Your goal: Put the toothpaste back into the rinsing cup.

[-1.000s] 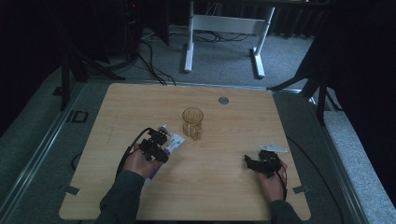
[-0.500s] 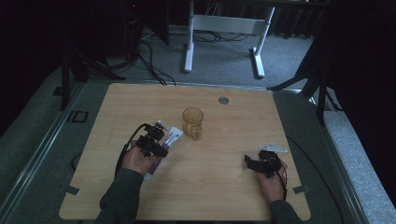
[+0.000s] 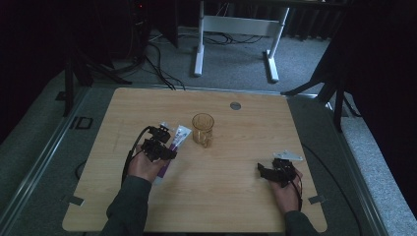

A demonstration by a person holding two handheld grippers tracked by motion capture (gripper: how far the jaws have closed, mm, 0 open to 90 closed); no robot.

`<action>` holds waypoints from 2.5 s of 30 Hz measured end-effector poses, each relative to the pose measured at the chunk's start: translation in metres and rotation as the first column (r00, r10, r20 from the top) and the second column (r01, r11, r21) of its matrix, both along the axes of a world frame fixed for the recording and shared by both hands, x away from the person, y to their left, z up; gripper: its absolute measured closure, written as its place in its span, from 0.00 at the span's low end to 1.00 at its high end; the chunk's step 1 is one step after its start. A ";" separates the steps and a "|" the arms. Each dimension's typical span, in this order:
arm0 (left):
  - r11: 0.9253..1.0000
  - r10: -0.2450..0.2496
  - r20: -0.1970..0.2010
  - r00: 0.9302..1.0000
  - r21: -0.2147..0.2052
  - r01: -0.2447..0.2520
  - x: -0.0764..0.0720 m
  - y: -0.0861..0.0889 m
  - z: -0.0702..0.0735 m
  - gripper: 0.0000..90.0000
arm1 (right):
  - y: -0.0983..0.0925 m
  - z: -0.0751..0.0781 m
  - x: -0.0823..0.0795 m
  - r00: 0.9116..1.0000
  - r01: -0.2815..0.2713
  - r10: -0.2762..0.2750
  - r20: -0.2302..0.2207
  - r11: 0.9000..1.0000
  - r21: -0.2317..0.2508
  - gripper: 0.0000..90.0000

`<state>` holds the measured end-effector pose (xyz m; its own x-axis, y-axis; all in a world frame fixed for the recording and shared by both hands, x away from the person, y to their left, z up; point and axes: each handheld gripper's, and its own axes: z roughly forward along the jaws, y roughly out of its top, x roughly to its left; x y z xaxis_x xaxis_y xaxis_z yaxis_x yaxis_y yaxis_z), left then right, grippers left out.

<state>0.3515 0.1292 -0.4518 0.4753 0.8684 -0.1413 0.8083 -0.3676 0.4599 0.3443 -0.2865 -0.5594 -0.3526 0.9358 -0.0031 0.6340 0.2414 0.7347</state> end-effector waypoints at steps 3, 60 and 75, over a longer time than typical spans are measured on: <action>1.000 0.006 0.026 1.000 -0.003 -0.006 0.000 0.000 0.001 0.80 | 0.000 0.000 0.000 1.000 0.000 0.000 0.000 1.000 0.000 0.27; 0.981 0.083 0.329 0.941 -0.193 -0.020 0.014 -0.003 0.029 0.80 | 0.000 0.000 0.000 1.000 0.000 0.000 0.002 1.000 0.000 0.27; 0.974 0.112 0.368 0.923 -0.223 -0.030 0.023 -0.010 0.035 0.80 | 0.000 0.000 0.000 1.000 0.000 0.000 0.002 1.000 0.000 0.27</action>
